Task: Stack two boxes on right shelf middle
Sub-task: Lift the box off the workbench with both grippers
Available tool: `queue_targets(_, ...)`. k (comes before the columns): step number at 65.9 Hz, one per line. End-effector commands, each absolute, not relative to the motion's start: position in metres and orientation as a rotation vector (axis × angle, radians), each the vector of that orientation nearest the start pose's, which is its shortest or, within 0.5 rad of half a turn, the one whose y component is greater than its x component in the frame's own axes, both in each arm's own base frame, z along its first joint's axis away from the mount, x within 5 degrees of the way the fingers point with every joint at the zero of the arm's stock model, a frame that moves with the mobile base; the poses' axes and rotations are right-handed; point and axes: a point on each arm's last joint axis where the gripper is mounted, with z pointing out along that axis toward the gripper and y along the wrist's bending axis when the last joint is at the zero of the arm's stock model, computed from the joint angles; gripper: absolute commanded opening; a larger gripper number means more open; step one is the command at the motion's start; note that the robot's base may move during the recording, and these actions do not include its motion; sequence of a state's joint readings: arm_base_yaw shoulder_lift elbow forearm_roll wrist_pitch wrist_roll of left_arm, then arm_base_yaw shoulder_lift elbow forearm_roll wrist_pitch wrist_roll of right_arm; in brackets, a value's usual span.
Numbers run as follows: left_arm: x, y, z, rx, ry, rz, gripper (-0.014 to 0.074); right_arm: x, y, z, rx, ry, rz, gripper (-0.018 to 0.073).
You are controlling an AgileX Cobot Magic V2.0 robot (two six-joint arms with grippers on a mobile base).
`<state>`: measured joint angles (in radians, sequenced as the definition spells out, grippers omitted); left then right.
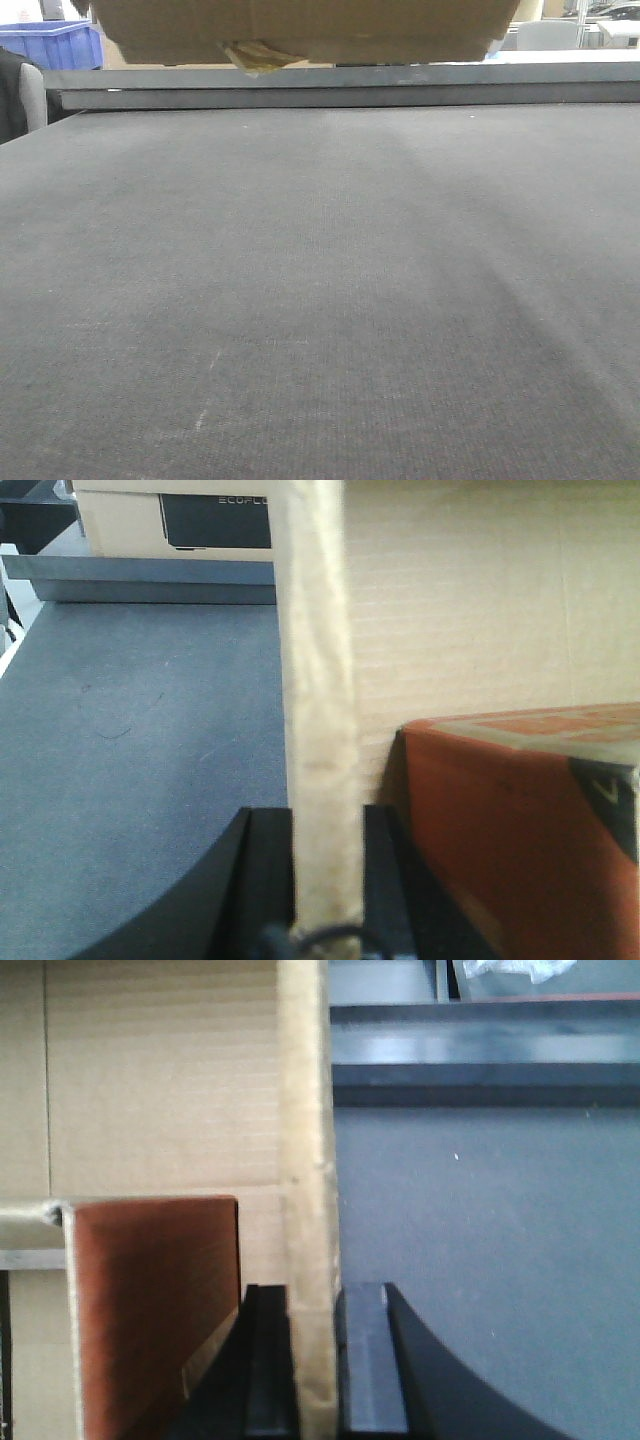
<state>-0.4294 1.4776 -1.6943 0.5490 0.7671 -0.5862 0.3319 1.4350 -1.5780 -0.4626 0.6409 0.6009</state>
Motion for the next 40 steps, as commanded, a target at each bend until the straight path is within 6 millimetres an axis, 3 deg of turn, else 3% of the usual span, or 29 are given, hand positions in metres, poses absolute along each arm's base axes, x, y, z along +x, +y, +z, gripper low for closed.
queue_targets(1,0.303,-0.1052,0.4835,0.031,1.867,-0.051,-0.0111,0.3111,0.0786,0.4714,0.039,1.803,0.107,-0.0159)
queue_targets(40,0.303,-0.1052,0.4835,0.031,1.867,-0.051,-0.0111,0.3119,0.0813,0.4762,0.017,1.751,0.136,-0.0159)
